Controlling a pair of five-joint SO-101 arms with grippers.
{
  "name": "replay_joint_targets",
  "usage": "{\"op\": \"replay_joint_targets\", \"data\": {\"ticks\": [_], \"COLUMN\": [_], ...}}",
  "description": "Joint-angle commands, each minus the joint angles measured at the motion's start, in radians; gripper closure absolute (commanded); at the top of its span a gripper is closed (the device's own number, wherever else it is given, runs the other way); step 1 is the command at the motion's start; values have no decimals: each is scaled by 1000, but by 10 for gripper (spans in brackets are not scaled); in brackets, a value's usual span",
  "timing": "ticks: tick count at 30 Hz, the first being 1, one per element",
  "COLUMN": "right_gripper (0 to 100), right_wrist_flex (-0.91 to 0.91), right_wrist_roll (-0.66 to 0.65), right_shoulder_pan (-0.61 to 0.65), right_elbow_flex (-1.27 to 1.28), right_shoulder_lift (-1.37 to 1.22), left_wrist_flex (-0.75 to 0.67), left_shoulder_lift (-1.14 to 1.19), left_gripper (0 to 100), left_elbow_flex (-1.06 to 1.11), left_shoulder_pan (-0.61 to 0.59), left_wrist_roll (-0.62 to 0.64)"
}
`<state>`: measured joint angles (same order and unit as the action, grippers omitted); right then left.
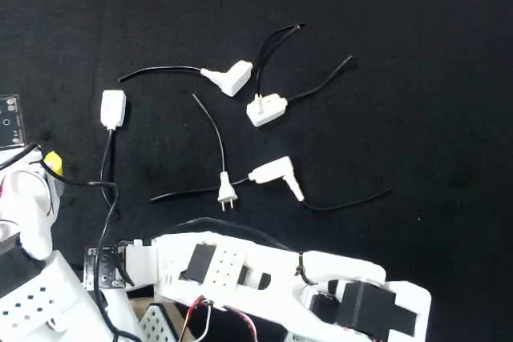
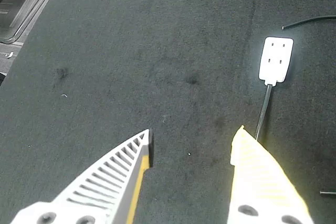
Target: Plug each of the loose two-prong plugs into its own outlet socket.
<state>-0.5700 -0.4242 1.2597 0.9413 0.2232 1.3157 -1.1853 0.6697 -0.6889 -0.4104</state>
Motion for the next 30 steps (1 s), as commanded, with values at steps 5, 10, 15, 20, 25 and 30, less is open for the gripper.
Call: {"op": "replay_joint_targets", "data": {"ticks": [5,10,15,20,25,30], "right_gripper": [986,986,986,986,986,983], "right_wrist_flex": [-5,-6,-91,-189,-279,-287], "right_wrist_roll": [44,84,118,115,23,17], "right_shoulder_pan": [-106,-150,-229,-334,-462,-529], "right_elbow_flex": [-73,-94,-99,-96,-90,-1], "right_shoulder_lift": [-1,22,165,364,469,519], "left_wrist_flex": [-14,-14,-14,-15,-15,-15], "left_shoulder_lift": [-6,-6,-6,-6,-6,-6], "left_gripper": [749,751,751,751,751,751], "left_elbow_flex": [-8,-12,-12,-12,-7,-7], "left_shoulder_pan": [13,13,13,13,8,5], "left_wrist_roll": [3,3,3,3,3,5]}}
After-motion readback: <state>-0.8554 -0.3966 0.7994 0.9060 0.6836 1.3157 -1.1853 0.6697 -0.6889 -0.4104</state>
